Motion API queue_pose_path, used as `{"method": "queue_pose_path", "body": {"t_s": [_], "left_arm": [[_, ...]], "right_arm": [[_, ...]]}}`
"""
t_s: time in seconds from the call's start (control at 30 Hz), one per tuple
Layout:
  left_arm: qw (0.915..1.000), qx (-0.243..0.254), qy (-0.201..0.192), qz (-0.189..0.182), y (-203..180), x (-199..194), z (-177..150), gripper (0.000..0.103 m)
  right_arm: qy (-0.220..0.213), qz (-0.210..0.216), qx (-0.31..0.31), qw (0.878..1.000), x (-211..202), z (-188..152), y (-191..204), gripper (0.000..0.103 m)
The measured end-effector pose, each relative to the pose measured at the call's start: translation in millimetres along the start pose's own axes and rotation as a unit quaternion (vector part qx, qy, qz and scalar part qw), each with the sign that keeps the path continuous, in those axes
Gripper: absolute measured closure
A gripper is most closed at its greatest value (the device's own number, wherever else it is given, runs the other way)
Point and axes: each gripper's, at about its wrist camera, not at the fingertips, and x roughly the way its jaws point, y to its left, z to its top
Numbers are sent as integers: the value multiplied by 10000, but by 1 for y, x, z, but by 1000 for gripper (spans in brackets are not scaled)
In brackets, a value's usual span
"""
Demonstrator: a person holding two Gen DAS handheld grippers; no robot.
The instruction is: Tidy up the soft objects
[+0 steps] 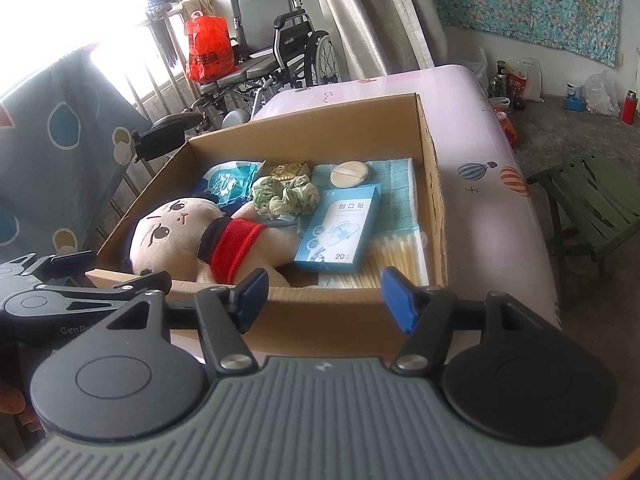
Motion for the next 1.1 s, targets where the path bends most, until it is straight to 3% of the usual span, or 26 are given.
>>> {"method": "queue_pose_path", "body": {"t_s": [1.1], "left_arm": [[9998, -105, -31, -149, 1, 0, -2, 0]], "right_arm": [[-1, -7, -14, 10000, 0, -1, 0, 40]]}}
